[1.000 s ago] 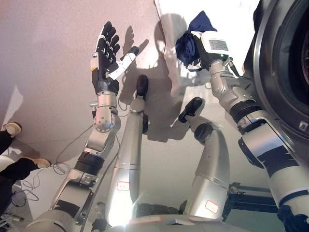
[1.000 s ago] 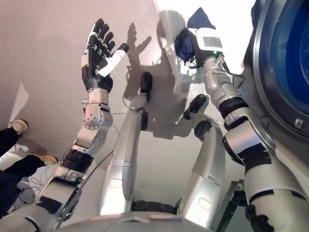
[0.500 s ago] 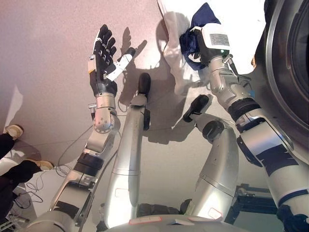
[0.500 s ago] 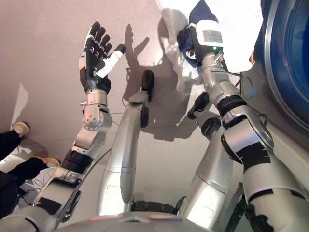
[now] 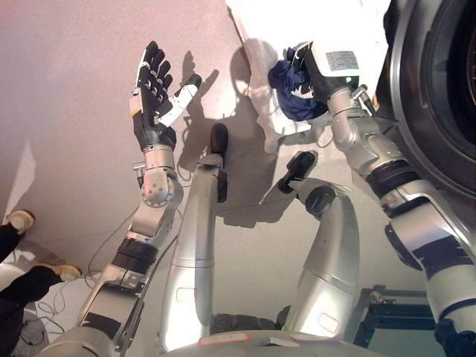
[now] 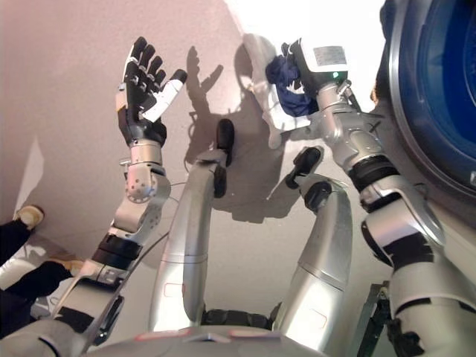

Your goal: Put the clothes in the basket into the washing machine.

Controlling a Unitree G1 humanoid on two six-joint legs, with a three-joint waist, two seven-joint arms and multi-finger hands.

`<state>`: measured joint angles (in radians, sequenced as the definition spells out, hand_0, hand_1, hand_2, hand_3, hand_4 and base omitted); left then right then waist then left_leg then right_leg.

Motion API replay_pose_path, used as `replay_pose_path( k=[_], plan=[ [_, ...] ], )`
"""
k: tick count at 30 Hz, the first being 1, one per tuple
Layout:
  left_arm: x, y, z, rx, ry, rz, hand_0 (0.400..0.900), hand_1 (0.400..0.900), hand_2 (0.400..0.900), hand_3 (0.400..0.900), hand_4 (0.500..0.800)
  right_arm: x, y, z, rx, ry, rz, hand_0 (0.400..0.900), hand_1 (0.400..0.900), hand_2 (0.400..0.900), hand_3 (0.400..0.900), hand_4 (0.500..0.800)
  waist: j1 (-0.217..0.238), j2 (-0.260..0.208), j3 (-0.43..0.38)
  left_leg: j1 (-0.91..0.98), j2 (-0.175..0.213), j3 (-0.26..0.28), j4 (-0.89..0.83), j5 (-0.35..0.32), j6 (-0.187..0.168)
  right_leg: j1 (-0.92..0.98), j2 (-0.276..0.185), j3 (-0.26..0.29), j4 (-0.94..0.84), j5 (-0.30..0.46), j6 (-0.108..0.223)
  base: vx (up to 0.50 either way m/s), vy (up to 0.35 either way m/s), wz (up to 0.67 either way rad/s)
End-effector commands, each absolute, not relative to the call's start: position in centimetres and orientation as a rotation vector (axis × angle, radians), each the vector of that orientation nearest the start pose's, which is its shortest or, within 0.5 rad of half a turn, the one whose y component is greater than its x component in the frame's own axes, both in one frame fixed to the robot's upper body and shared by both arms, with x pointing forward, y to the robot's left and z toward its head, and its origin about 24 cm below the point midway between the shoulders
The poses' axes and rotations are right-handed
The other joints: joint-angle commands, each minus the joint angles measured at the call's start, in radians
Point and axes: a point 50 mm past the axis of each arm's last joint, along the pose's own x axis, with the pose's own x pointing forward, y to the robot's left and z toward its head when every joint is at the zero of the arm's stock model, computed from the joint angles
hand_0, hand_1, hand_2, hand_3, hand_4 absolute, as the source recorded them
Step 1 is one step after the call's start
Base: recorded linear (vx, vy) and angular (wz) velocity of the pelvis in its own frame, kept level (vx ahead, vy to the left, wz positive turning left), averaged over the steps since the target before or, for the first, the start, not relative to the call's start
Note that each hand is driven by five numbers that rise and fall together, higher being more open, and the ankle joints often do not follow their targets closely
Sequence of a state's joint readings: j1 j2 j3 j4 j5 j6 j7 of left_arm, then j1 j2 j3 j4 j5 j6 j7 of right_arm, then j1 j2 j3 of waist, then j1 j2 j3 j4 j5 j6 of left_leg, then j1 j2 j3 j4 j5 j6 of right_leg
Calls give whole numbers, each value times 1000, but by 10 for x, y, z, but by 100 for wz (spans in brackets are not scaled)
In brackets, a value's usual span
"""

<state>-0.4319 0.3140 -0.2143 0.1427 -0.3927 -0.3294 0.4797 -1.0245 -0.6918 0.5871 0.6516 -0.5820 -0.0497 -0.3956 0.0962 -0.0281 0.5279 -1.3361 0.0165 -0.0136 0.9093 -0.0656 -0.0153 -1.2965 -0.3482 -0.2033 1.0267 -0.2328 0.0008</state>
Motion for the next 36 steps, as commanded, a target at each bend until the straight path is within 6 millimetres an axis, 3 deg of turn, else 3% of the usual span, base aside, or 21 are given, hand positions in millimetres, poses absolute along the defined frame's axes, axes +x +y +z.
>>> replay_pose_path(
  k=[1,7,11,14,16,21,27,28,29,36],
  plan=[
    [299,180,145,-202,-556,294,900,900,900,900,800,372,-200,248,-1474,-732,-294,400,400,400,400,500,-54,-21,-155,8,-3,-37,-10,-101,-16,-49,27,19,-89,70,124,-25,33,-19],
    [295,191,138,-169,-532,327,900,900,900,900,800,350,-234,271,-1594,-782,-403,400,400,400,400,500,-84,-41,-177,34,8,-33,-25,-109,-13,-25,49,16,-111,68,126,-10,21,-14],
    [291,198,136,-144,-528,332,900,900,900,900,800,342,-260,290,-1795,-756,-500,400,400,400,400,500,-87,-47,-190,40,18,-23,-27,-117,-14,-24,62,23,-118,67,128,-10,17,-15],
    [289,200,131,-124,-509,323,900,900,900,900,800,341,-282,301,-2066,-658,-537,400,400,400,400,500,-82,-57,-197,42,25,-15,-30,-119,-17,-27,69,28,-123,70,131,-11,1,-11],
    [290,198,130,-113,-499,294,900,900,900,900,800,351,-298,293,-2274,-494,-476,400,400,400,400,500,-75,-60,-204,41,30,-10,-31,-119,-19,-30,71,30,-126,71,132,-6,-14,-7],
    [293,190,132,-130,-505,227,900,900,900,900,800,373,-319,263,-2563,-150,-282,400,400,400,400,500,-63,-39,-210,26,25,-11,-30,-117,-21,-46,64,33,-120,66,130,-2,-20,4],
    [294,183,140,-159,-538,173,900,900,900,900,800,373,-343,228,-2649,178,-161,400,400,400,400,500,-40,-17,-221,4,13,-16,-20,-112,-23,-80,49,45,-91,54,122,9,-39,12],
    [295,182,140,-167,-537,172,900,900,900,900,800,373,-345,223,-2643,218,-161,504,504,504,504,562,-37,-15,-222,1,11,-15,-20,-111,-23,-83,47,46,-89,54,121,11,-28,6],
    [295,181,141,-174,-539,171,900,900,900,900,800,372,-349,219,-2629,263,-171,900,900,900,900,800,-33,-13,-222,-1,10,-15,-20,-108,-23,-86,47,47,-87,53,119,0,0,0],
    [299,183,144,-206,-535,206,900,900,900,900,800,378,-343,228,-2555,322,-328,900,900,900,900,800,-33,-17,-223,0,16,-8,-24,-105,-23,-87,54,50,-91,56,113,0,0,-4]
  ],
)
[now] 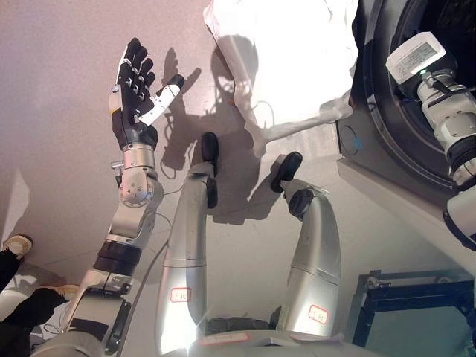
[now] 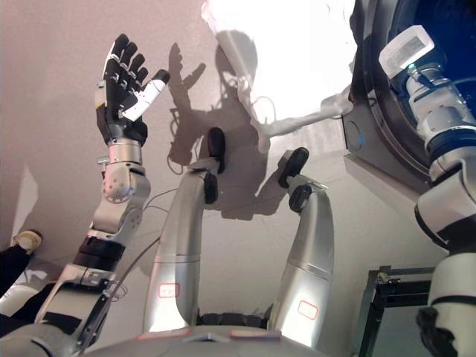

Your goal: Put the clothes in the basket into the washing machine.

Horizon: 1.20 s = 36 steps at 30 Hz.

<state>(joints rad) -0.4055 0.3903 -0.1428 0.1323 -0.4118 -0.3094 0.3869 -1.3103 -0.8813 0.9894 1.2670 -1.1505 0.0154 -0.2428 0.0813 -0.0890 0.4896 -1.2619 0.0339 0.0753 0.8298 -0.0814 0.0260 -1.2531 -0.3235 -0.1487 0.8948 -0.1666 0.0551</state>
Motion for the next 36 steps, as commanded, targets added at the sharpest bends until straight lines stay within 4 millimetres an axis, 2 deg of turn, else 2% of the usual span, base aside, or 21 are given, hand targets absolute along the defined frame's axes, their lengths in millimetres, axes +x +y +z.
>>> replay_pose_path(
  k=[1,4,7,10,14,18,21,22,27,29,30,32,33,34,35,36],
  plan=[
    [300,184,144,-204,-534,209,900,900,900,900,800,380,-341,231,-2551,318,-352,900,900,900,900,800,-20,42,-186,-73,-2,-97,54,-89,-64,-130,32,-4,39,-9,57,-5,-5,-5],
    [301,187,145,-206,-530,227,900,900,900,900,800,383,-336,238,-2541,319,-397,900,900,900,900,800,-25,39,-191,-74,1,-96,52,-89,-64,-130,36,-5,35,-7,56,-11,-1,-4],
    [302,192,147,-194,-528,258,900,900,900,900,800,391,-318,250,-2522,243,-445,900,900,900,900,800,-35,35,-195,-72,3,-93,47,-87,-64,-126,43,-7,29,-2,55,-11,10,-7],
    [302,199,149,-184,-526,292,900,900,900,900,800,402,-291,263,-2511,121,-471,900,900,900,900,800,-47,30,-197,-70,5,-91,40,-86,-65,-119,50,-11,18,2,54,-15,24,-10],
    [302,209,151,-172,-521,344,900,900,900,900,800,412,-239,295,-2471,-172,-503,900,900,900,900,800,-71,25,-206,-63,11,-88,18,-84,-66,-106,62,-13,-5,9,55,-10,19,-10],
    [301,215,150,-171,-518,375,900,900,900,900,800,403,-206,328,-2427,-427,-557,900,900,900,900,800,-89,29,-211,-54,18,-89,-16,-72,-62,-96,68,-18,-33,22,57,-21,25,-7],
    [301,216,147,-175,-501,381,900,900,900,900,800,396,-193,334,-2393,-520,-550,900,900,900,900,800,-98,32,-213,-46,20,-92,-41,-66,-60,-86,68,-20,-47,24,59,-36,7,-1],
    [301,217,147,-176,-497,383,900,900,900,900,800,394,-189,337,-2382,-551,-551,900,900,900,900,800,-100,31,-208,-50,19,-84,-54,-33,-52,-86,64,-27,-65,56,49,-100,25,-4],
    [301,221,144,-174,-479,400,900,900,900,900,800,385,-176,335,-2316,-639,-517,900,900,900,900,800,-111,32,-215,-15,29,-82,-92,-27,-53,-47,69,-29,-103,63,51,-17,6,-2],
    [301,223,141,-170,-465,414,900,900,900,900,800,376,-166,331,-2233,-720,-474,900,900,900,900,800,-123,36,-222,10,35,-81,-113,-26,-52,-25,72,-27,-115,63,54,9,6,-2],
    [301,223,141,-166,-463,411,900,900,900,900,800,375,-168,330,-2232,-715,-473,900,900,900,900,800,-121,33,-222,14,34,-81,-115,-25,-52,-21,71,-27,-117,63,54,0,0,0],
    [301,222,134,-162,-440,410,900,900,900,900,800,364,-159,324,-2108,-816,-432,900,900,900,900,800,-132,34,-225,48,37,-79,-133,-25,-52,11,77,-26,-129,65,57,23,1,1],
    [300,217,132,-168,-441,394,900,900,900,900,800,369,-172,314,-2033,-798,-433,900,900,900,900,800,-131,35,-226,70,37,-78,-150,-23,-51,38,74,-30,-142,66,59,49,-11,7],
    [299,216,127,-173,-429,387,900,900,900,900,800,375,-188,284,-2044,-683,-367,900,900,900,900,800,-134,35,-226,97,40,-77,-167,-21,-53,67,74,-35,-154,67,61,57,-18,10],
    [296,216,120,-168,-408,386,900,900,900,900,800,372,-206,266,-2039,-636,-343,900,900,900,900,800,-136,35,-226,131,43,-76,-188,-18,-57,102,74,-38,-174,72,67,96,-33,9],
    [296,213,108,-181,-366,368,900,900,900,900,800,373,-215,241,-1938,-550,-279,900,900,900,900,800,-135,35,-228,178,48,-75,-217,-12,-60,149,75,-43,-199,79,72,120,-24,4]
  ],
)
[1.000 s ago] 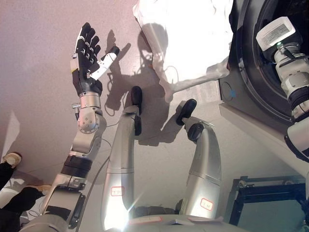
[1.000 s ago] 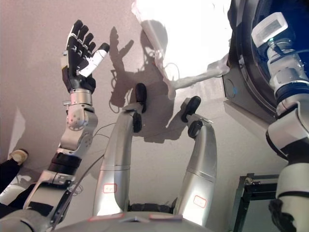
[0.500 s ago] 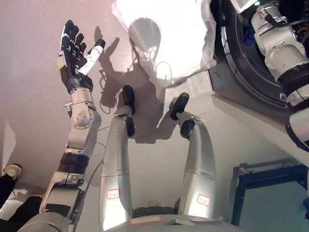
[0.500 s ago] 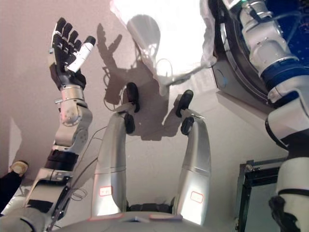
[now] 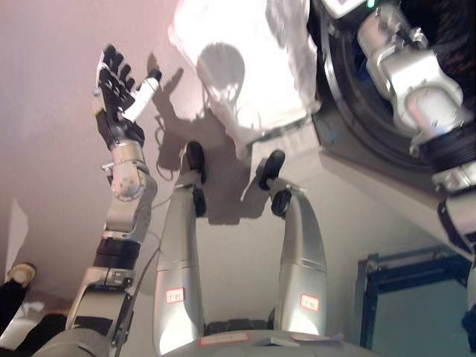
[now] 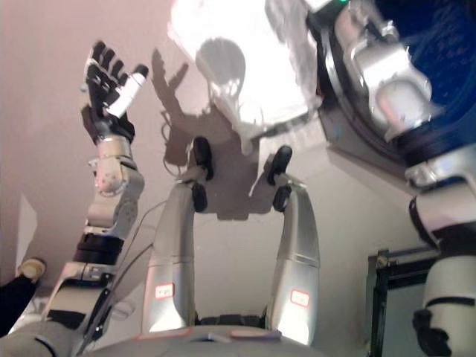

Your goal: Put the clothes in the basket into the washing machine.

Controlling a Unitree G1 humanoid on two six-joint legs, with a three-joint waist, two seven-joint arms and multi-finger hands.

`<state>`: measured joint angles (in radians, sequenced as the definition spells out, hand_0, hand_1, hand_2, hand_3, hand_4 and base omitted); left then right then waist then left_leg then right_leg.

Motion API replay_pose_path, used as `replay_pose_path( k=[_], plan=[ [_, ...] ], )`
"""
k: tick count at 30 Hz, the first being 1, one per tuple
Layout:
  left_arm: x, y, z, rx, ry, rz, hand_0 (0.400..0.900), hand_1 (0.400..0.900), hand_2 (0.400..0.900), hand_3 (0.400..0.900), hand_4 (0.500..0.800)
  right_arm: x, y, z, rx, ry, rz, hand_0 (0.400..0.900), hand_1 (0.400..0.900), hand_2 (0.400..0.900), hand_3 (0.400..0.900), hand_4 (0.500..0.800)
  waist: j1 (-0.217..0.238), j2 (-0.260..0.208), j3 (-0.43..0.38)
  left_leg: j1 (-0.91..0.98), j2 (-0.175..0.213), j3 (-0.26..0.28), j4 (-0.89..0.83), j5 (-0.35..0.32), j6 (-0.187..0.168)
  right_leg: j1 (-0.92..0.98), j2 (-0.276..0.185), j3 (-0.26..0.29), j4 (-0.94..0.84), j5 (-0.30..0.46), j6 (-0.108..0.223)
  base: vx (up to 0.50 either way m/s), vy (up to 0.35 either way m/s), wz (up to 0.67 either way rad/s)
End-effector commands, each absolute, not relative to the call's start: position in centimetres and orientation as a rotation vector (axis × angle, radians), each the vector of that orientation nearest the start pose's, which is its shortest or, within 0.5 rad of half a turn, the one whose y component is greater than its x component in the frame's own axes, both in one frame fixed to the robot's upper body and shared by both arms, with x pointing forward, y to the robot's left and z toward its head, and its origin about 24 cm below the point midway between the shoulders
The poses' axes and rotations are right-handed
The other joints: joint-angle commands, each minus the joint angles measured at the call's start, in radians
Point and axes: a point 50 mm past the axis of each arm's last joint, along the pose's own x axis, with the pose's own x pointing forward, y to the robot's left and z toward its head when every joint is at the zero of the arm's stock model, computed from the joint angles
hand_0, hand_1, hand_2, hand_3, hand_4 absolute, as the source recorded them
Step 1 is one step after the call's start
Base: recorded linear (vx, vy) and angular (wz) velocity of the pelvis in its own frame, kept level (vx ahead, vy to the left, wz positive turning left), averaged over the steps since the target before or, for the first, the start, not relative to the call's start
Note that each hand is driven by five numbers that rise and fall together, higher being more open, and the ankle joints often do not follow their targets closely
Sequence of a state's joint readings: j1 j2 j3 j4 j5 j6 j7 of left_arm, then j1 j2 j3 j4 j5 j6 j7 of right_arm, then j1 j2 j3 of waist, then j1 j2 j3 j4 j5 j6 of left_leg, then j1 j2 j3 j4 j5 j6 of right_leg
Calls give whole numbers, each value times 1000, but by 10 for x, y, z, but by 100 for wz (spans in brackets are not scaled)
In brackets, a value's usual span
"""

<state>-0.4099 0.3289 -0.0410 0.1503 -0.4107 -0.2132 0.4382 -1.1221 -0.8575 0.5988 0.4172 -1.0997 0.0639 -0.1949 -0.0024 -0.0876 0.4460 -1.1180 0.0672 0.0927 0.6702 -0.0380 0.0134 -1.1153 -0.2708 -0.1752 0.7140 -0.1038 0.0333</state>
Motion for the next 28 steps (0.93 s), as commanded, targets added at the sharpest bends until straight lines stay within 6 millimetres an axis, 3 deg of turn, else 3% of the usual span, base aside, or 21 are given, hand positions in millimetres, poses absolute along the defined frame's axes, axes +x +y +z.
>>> replay_pose_path(
  k=[1,2,3,4,5,7,8,9,10,11,12,14,16,19,21,26,28],
  plan=[
    [297,211,103,-181,-346,358,900,900,900,900,800,369,-222,216,-1852,-495,-242,900,900,900,900,800,-53,32,-182,78,17,-88,-76,-54,-50,55,23,-20,-39,21,98,137,-20,1],
    [297,209,97,-170,-320,346,900,900,900,900,800,366,-224,197,-1761,-453,-198,900,900,900,900,800,-53,29,-177,122,19,-87,-98,-52,-51,98,22,-22,-58,25,101,134,-3,-1],
    [297,205,88,-159,-283,326,900,900,900,900,800,366,-214,181,-1609,-443,-156,900,900,900,900,800,-47,28,-171,175,21,-82,-120,-52,-52,146,20,-26,-80,30,103,149,-8,2],
    [299,198,78,-184,-239,309,900,900,900,900,800,366,-196,163,-1444,-429,-101,900,900,900,900,800,-44,27,-163,227,21,-78,-142,-50,-54,197,21,-30,-107,38,105,158,12,-5],
    [298,197,67,-213,-190,315,900,900,900,900,800,346,-158,141,-1239,-475,34,900,900,900,900,800,-54,23,-155,288,27,-68,-169,-47,-56,252,27,-30,-136,45,107,186,2,-7],
    [296,196,45,-209,-98,312,900,900,900,900,800,344,-172,124,-979,-374,27,900,900,900,900,800,-46,17,-136,401,25,-66,-209,-47,-59,370,32,-47,-195,53,112,236,-15,-4],
    [288,195,27,-230,-33,294,900,900,900,900,800,335,-179,104,-691,-287,0,900,900,900,900,800,-49,15,-132,502,28,-49,-254,-40,-64,475,37,-60,-254,61,115,197,-18,-2],
    [288,194,27,-230,-33,293,900,900,900,900,800,335,-180,104,-690,-286,-1,900,900,900,900,800,-46,15,-126,511,29,-48,-257,-39,-64,483,38,-60,-257,62,115,194,2,-8],
    [286,195,18,-239,6,301,900,900,900,900,800,330,-181,91,-523,-236,-37,900,900,900,900,800,-51,13,-126,563,29,-40,-288,-29,-65,536,40,-65,-294,73,117,192,28,-14],
    [282,196,2,-270,78,312,900,900,900,900,800,323,-181,60,-313,-112,-64,900,900,900,900,800,-52,19,-128,657,29,-22,-326,-31,-69,627,50,-70,-345,76,121,185,30,-13],
    [283,196,2,-270,77,312,900,900,900,900,800,324,-181,61,-312,-113,-64,900,900,900,900,800,-53,18,-127,661,27,-22,-336,-22,-69,631,50,-71,-354,84,121,188,28,-12],
    [273,195,-21,-298,174,324,900,900,900,900,800,315,-177,28,-87,20,-115,900,900,900,900,800,-53,26,-139,753,25,-4,-389,-13,-76,720,57,-72,-416,101,131,166,25,-14],
    [265,198,-36,-282,242,329,900,900,900,900,800,305,-175,8,-5,99,-125,900,900,900,900,800,-58,32,-163,841,15,9,-460,9,-80,801,73,-71,-486,118,137,211,41,-19],
    [246,196,-67,-244,397,333,900,900,900,900,800,280,-177,-41,120,312,-213,900,900,900,900,800,-64,47,-215,968,-11,28,-592,48,-93,926,98,-70,-615,154,154,220,30,-13],
    [232,198,-83,-191,479,324,900,900,900,900,800,263,-180,-64,117,425,-221,900,900,900,900,800,-64,57,-251,1031,-14,36,-651,64,-97,989,106,-72,-674,168,158,229,37,-10],
    [201,199,-111,-129,639,307,900,900,900,900,800,214,-196,-111,106,683,-283,900,900,900,900,800,-62,71,-324,1163,-9,58,-746,75,-104,1123,116,-76,-782,192,161,198,13,-1],
    [197,200,-114,-122,660,308,900,900,900,900,800,208,-199,-115,104,711,-293,900,900,900,900,800,-61,72,-334,1174,-8,58,-753,74,-105,1135,116,-76,-789,190,161,77,8,0]
  ],
)
